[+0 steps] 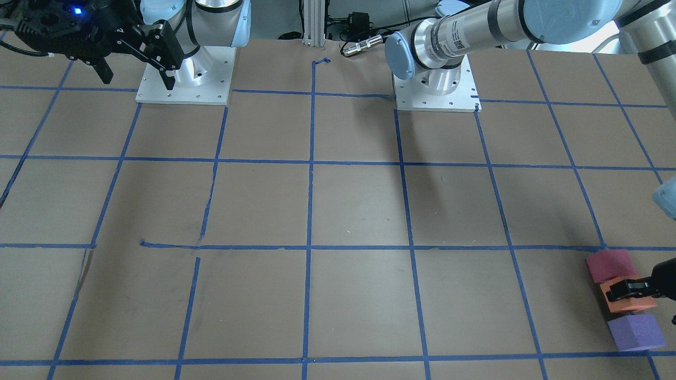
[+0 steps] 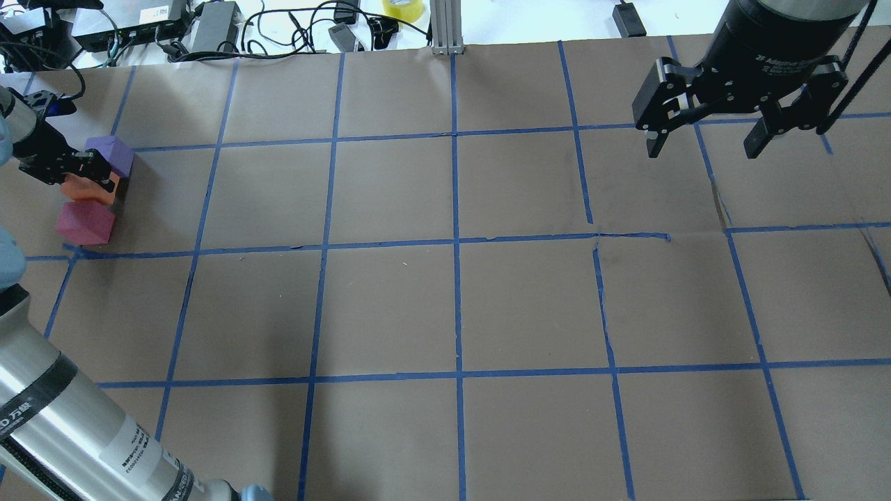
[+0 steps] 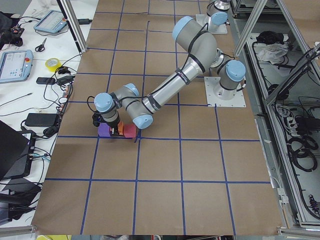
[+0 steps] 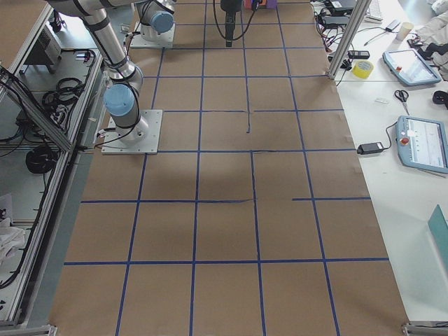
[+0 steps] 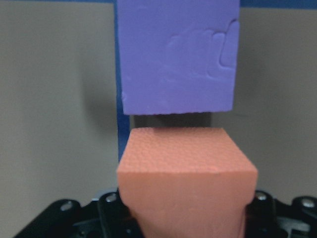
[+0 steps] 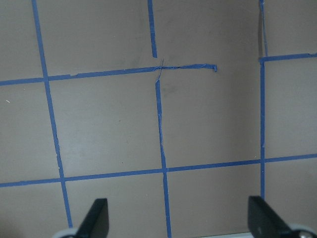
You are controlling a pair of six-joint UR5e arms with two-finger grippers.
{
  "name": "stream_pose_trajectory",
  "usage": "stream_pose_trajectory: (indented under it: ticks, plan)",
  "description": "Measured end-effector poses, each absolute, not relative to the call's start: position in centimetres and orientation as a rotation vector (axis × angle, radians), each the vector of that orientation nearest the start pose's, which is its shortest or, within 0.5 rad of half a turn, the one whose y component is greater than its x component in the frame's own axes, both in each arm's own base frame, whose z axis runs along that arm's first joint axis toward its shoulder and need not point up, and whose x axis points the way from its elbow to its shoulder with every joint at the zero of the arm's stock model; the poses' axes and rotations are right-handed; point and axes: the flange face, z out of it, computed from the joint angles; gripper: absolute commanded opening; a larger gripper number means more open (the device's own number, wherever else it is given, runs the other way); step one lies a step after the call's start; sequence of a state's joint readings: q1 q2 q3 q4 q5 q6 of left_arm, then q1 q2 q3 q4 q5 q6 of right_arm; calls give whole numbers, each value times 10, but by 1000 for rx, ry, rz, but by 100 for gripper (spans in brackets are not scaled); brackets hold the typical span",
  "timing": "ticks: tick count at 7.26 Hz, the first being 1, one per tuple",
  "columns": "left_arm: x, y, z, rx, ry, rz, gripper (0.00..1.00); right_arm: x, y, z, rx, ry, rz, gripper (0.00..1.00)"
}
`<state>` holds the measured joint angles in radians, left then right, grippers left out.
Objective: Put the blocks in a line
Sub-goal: 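Place the orange cube between the pink and purple cubes with the left gripper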
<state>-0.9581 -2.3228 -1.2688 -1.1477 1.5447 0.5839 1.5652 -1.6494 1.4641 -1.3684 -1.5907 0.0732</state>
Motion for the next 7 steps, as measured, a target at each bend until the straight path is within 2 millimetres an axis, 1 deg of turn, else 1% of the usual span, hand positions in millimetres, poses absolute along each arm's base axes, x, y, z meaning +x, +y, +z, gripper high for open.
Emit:
stream_pose_trajectory:
  ticks: [3, 7]
  plan:
    - [309, -680, 180, -35, 3153, -46, 0, 128, -450, 558, 124, 3162, 22, 100]
    - [310, -681, 181, 9, 3139, -72, 0, 130, -454, 555, 57, 3172, 16, 100]
